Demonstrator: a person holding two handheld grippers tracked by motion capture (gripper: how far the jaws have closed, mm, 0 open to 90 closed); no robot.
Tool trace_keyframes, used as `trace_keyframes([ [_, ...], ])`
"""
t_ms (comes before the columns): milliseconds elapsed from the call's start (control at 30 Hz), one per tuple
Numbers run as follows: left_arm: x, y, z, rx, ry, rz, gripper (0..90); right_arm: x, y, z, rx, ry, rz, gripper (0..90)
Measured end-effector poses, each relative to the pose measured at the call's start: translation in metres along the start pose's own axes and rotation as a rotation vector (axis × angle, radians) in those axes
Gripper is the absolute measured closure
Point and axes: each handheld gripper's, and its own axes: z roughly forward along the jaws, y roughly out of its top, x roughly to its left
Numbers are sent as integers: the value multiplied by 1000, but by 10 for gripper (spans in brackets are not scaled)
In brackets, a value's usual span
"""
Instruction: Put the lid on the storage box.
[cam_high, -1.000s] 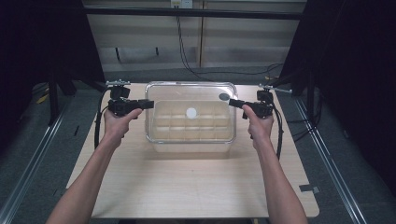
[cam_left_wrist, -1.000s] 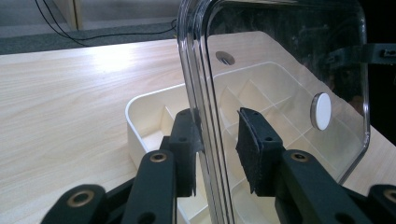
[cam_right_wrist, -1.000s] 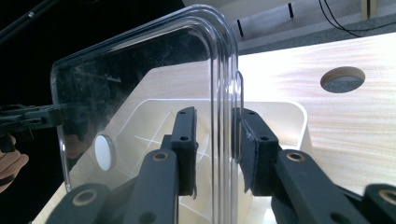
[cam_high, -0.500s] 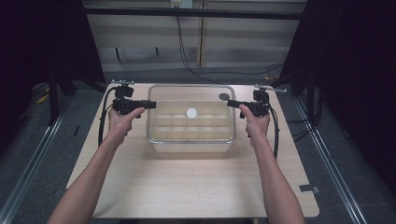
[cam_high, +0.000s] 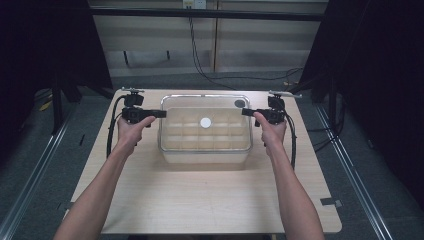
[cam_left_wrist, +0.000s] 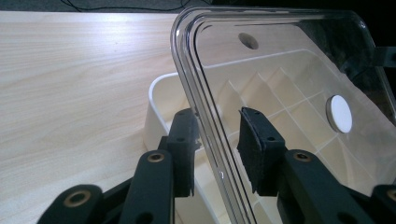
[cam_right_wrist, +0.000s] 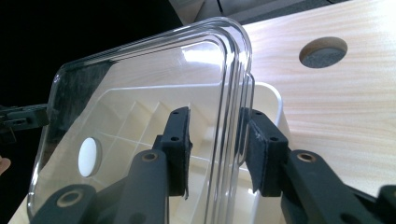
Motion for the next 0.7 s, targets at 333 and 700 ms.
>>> trace_keyframes([
  [333, 7, -5, 17, 55, 12, -16, 608, -1, -7, 20, 47, -88, -27, 532],
  [700, 12, -9, 25, 64, -5, -40, 592, 2, -11, 27, 54, -163, -67, 475],
])
